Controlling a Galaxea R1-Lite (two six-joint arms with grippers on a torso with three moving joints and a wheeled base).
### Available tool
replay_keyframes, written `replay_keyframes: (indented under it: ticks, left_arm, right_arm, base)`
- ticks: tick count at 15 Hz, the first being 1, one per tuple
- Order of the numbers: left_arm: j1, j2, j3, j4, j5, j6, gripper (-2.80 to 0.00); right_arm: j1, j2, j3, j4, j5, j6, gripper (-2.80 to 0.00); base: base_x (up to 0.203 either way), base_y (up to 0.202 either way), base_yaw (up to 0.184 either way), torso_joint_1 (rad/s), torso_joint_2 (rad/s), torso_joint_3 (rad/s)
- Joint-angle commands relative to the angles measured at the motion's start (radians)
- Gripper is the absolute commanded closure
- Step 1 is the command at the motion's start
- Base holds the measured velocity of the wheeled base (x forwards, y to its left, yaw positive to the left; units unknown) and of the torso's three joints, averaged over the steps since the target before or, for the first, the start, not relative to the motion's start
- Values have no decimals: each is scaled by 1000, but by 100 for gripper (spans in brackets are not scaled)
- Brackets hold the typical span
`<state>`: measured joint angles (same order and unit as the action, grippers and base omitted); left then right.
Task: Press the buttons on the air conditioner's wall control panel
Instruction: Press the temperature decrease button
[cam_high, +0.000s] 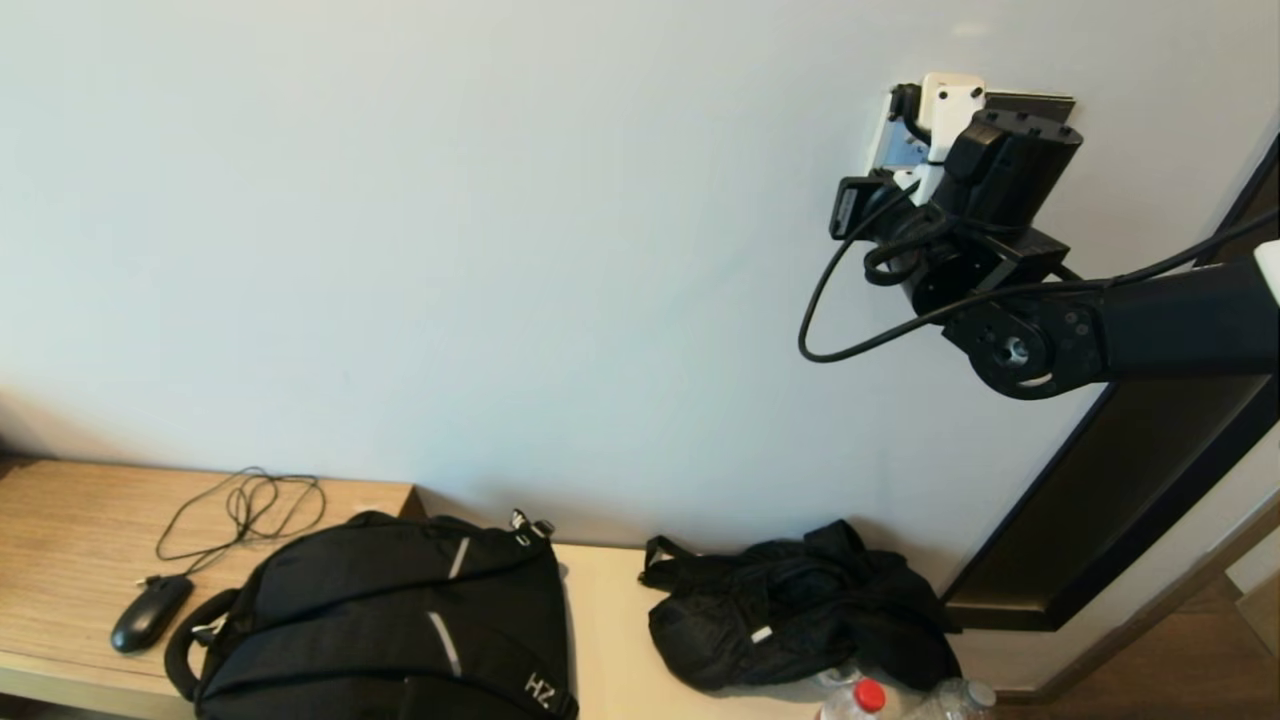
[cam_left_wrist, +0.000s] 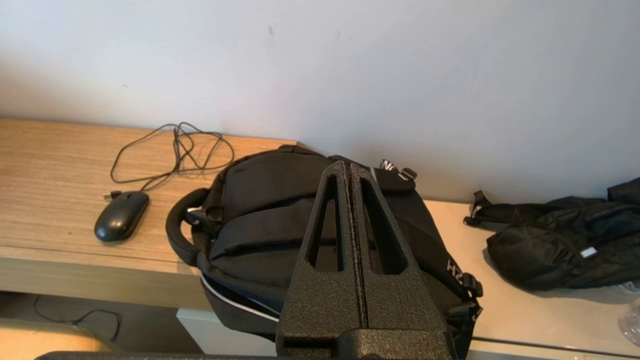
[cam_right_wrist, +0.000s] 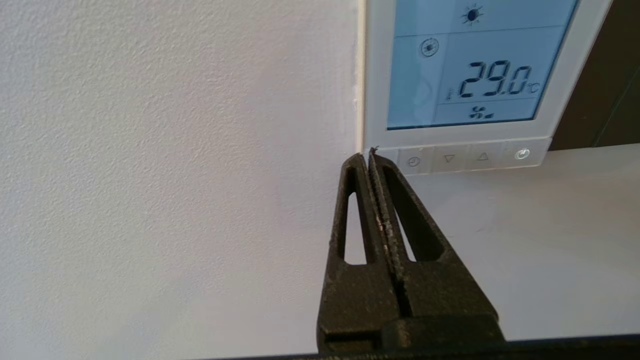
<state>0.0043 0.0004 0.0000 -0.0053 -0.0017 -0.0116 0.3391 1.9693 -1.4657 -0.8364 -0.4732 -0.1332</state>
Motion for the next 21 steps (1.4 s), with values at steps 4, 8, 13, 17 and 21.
replay_keyframes:
  ticks: [4, 8, 13, 17, 21]
  left_arm:
    - [0, 0, 0, 0, 0, -1, 0]
    - [0, 0, 0, -1, 0, -1, 0]
    - [0, 0, 0, -1, 0, -1, 0]
    - [0, 0, 0, -1, 0, -1, 0]
    - [0, 0, 0, 1, 0, -1, 0]
  right_arm:
    - [1, 36, -28, 2, -4, -2, 0]
    - [-8, 39, -30, 5, -4, -6, 0]
    - [-11, 46, -28, 0, -4, -19, 0]
    - [-13, 54, -30, 3, -4, -20, 0]
    - [-20, 66, -43, 5, -2, -20, 0]
  base:
    - [0, 0, 0, 0, 0, 0]
    - [0, 0, 0, 0, 0, 0]
    - [0, 0, 0, 0, 0, 0]
    - [0, 0, 0, 0, 0, 0]
    - [0, 0, 0, 0, 0, 0]
